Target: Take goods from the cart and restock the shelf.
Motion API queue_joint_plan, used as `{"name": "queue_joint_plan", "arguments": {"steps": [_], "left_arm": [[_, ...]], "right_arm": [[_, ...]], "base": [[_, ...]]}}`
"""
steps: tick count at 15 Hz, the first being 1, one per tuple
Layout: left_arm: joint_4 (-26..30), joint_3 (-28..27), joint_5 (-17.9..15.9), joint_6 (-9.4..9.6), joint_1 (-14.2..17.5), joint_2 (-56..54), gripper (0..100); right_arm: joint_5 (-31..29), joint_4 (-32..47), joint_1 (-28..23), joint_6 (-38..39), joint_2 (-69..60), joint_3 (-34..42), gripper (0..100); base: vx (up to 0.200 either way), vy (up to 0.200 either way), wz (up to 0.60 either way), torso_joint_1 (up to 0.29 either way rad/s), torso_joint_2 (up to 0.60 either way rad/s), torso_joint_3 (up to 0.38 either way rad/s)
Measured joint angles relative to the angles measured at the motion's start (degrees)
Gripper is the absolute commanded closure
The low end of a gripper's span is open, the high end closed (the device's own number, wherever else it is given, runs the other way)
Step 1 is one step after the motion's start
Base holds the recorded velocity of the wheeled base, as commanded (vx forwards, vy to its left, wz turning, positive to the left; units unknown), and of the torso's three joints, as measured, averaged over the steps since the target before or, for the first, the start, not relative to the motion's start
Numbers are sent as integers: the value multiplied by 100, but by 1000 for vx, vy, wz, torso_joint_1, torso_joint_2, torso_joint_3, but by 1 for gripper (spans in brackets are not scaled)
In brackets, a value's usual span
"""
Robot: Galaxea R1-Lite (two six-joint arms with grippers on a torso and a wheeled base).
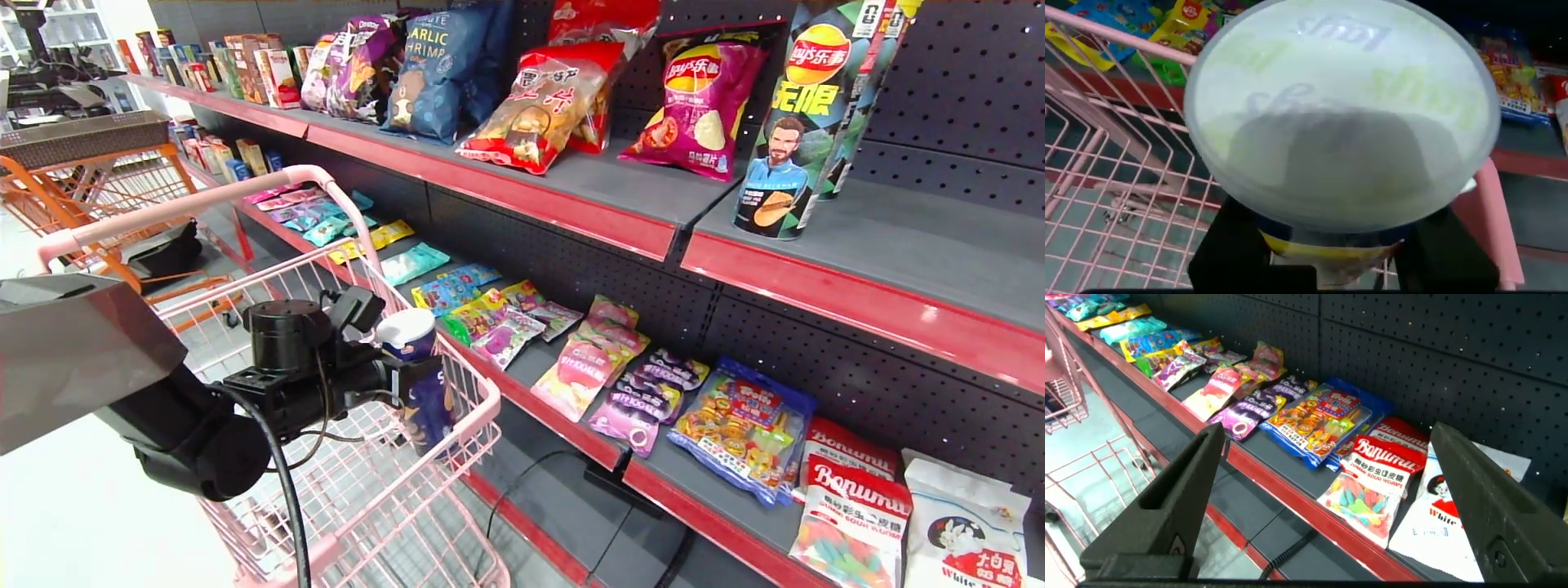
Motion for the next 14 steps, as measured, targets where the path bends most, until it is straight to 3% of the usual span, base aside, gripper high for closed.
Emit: {"name": "queue_joint_plan", "arguments": {"steps": [4,9,14], "left_arm": [[440,189,49,-5,96,-916,100],[2442,228,57,-5,441,-3365,100],[4448,667,23,-5,613,-6097,100]], "right_arm": [[9,0,-4,-2,0,0,0],[9,-2,-6,5,0,0,0],[9,2,-6,2,0,0,0]], "base": [[0,0,0,0,0,0],[0,0,0,0,0,0],[0,0,0,39,-146,-106]]}}
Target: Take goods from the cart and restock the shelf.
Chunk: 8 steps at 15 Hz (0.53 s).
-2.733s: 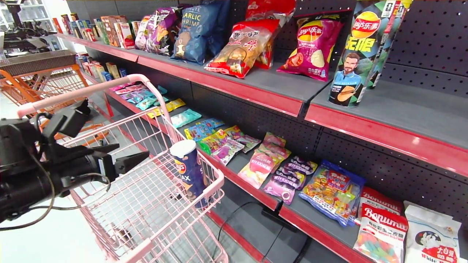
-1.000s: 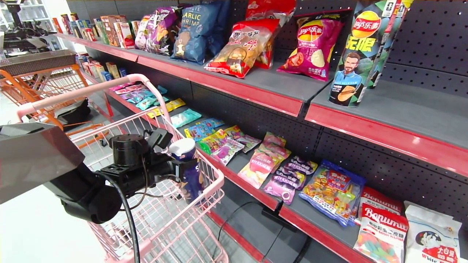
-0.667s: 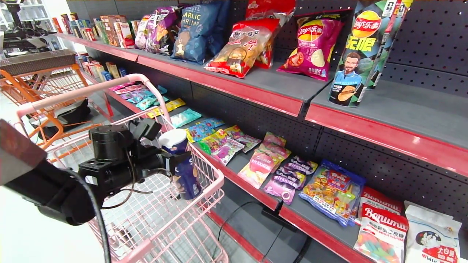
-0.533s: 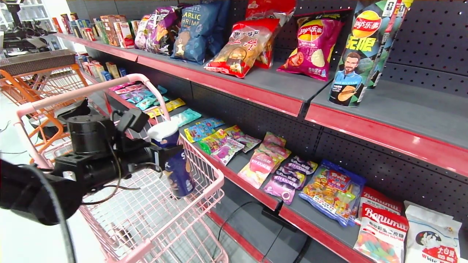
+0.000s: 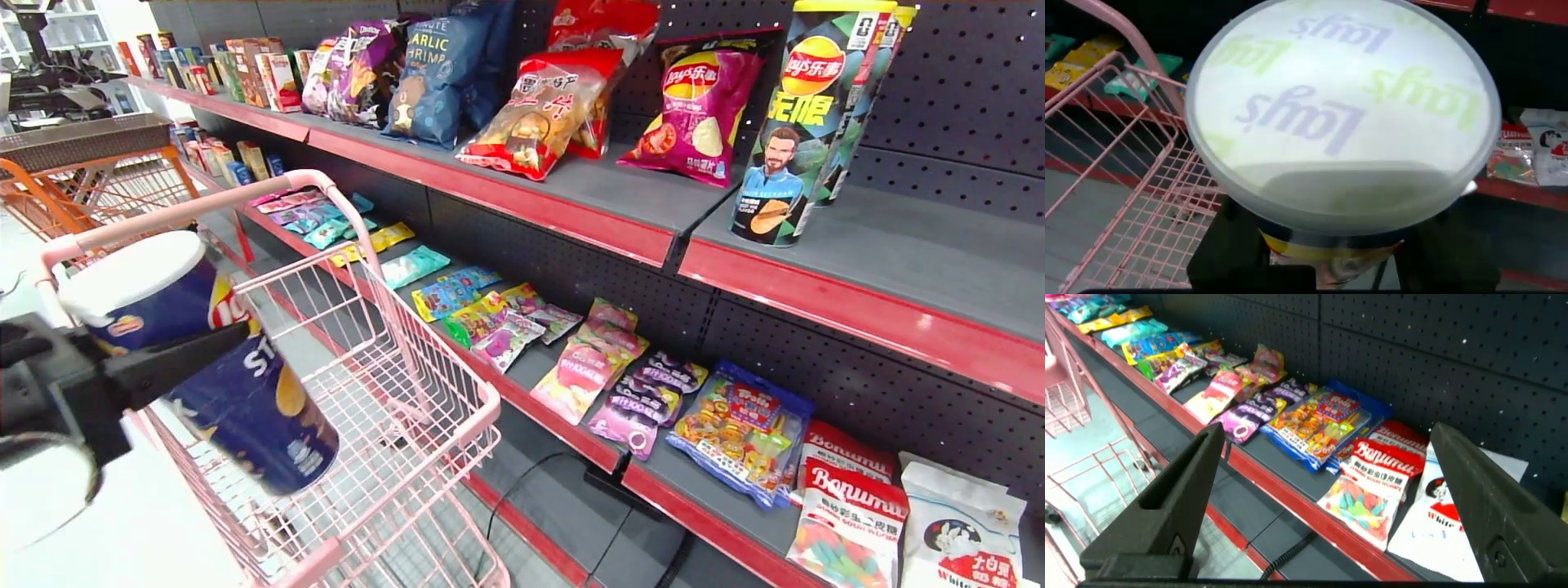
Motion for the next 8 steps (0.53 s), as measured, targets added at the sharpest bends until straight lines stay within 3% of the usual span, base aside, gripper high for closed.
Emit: {"name": "queue_joint_plan", "arguments": {"steps": [5,8], "left_arm": [[1824,173,55,24,44,-2176,100],[2183,206,780,29,51,-2867,100]], "right_arm": [[0,0,0,0,0,0,0],[0,-5,0,0,0,0,0]], "base": [[0,0,0,161,-489,-325],[0,0,0,201,-548,-347]]}}
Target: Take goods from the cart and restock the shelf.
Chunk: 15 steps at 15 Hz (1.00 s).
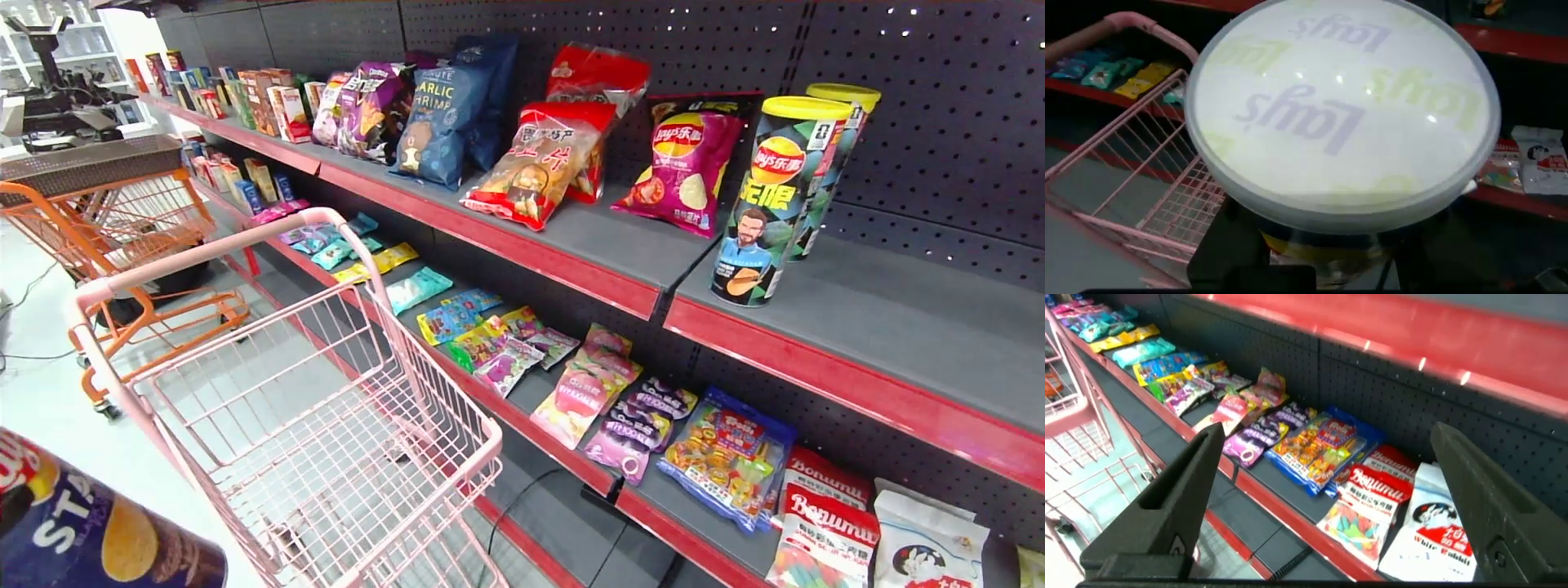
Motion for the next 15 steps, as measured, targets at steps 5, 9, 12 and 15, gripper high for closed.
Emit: {"name": "queue_joint_plan", "arguments": {"steps": [5,9,12,15], "left_arm": [[18,105,247,2,0,-344,100],[13,107,734,4,9,-356,100],[11,111,745,24,9,-375,100],[-1,39,753,30,11,-400,100]], "right_arm": [[0,2,4,-2,0,0,0],[-4,0,0,13,0,0,0],[-6,2,0,13,0,0,0],[-6,2,0,13,0,0,0]], "base": [[0,0,0,241,-594,-364],[0,0,0,149,-345,-201],[0,0,-600,17,-28,-15],[0,0,-600,9,-2,-6]]}}
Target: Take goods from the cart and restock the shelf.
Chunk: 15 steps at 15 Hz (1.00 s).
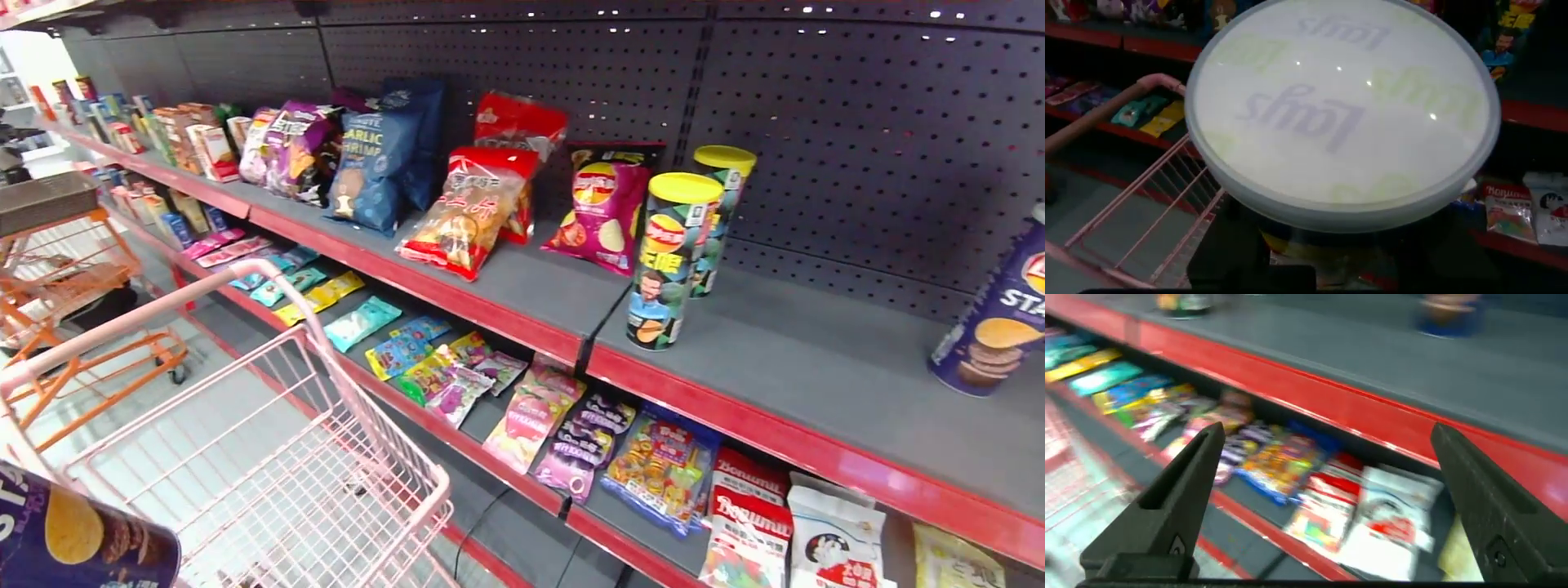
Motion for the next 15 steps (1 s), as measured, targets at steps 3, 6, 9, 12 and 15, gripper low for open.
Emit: {"name": "queue_joint_plan", "arguments": {"steps": [3,6,9,12,15], "left_arm": [[-2,-5,-5,73,-5,-49,100],[-7,-11,5,95,-5,-66,100],[-7,-11,5,306,-2,-91,100],[-2,2,140,464,0,-96,100],[0,30,541,780,-2,-80,100]], "right_arm": [[6,0,0,0,0,0,0],[6,2,-2,2,0,0,0],[6,0,0,-5,0,0,0],[9,-2,0,-5,0,0,0],[13,0,0,-7,0,0,0]], "base": [[0,0,-600,-1,1,-1],[0,0,-600,-2,2,2],[0,0,-600,5,6,2],[0,0,-200,2,1,1],[67,0,0,1,2,-1]]}}
